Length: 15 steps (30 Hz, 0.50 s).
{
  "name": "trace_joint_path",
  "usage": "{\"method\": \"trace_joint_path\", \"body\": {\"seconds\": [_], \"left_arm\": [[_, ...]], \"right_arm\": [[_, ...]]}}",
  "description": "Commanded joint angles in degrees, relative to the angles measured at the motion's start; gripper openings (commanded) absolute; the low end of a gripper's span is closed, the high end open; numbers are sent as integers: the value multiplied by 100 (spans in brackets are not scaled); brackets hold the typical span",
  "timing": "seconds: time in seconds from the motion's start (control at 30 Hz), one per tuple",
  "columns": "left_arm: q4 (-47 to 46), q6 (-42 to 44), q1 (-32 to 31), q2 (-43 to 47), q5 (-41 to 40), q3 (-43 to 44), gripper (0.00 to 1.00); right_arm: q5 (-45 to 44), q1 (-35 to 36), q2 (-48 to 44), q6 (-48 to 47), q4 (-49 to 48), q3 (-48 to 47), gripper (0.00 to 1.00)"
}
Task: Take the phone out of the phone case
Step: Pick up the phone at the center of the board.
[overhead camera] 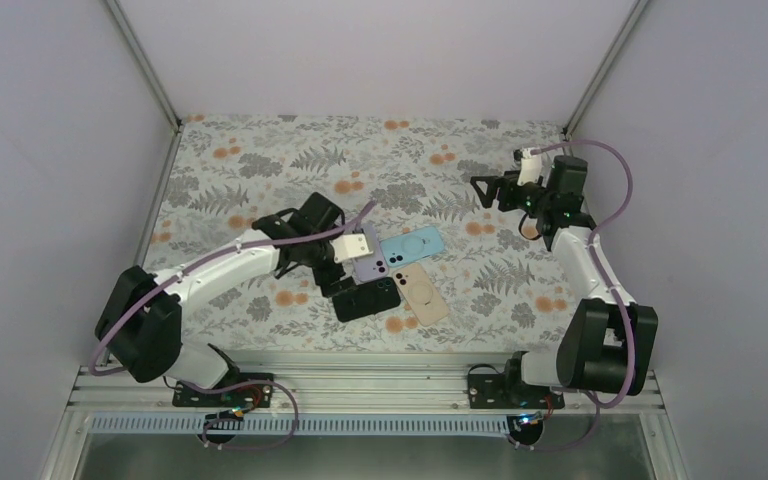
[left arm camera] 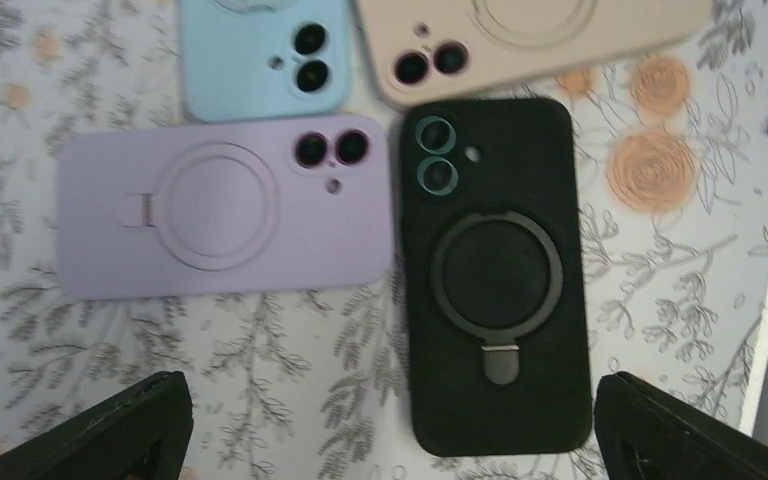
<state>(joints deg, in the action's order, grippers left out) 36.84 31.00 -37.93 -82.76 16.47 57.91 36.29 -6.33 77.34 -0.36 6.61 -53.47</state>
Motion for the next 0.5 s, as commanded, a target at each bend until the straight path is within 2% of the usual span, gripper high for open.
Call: {"method": "trace_joint_path", "body": {"seconds": [0.0, 0.3, 0.47], "left_arm": [[331, 79, -373, 82, -513, -207, 100], [613, -294, -948, -192, -897, -505, 100], [610, -451, -1034, -488, -922, -480, 100]], "right_arm": [[-91, 59, -136, -30, -266, 77, 99], [-44, 68, -130, -53, -336, 99, 99], [-43, 66, -136, -63, -361, 147, 99]]}}
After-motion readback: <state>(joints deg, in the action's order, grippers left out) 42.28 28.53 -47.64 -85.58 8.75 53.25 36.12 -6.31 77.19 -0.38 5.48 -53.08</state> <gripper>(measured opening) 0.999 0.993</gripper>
